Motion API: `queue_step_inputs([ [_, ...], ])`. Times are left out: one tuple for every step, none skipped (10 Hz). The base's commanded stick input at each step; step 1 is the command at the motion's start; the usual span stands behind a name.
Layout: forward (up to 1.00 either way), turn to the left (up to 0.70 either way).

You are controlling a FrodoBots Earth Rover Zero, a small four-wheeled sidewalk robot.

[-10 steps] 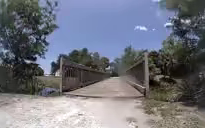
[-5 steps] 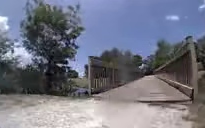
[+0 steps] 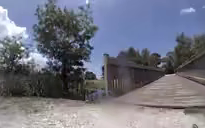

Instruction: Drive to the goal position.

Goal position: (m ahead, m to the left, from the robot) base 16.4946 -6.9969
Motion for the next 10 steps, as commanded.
queue_step_inputs([
  [0.85,-0.34],
  [0.85,-0.34],
  [0.53,-0.53],
  [0.00,-0.85],
  [0.00,-0.85],
  [0.00,-0.82],
  [0.03,-0.43],
  [0.07,-0.04],
  [0.53,0.00],
  [0.85,0.00],
])
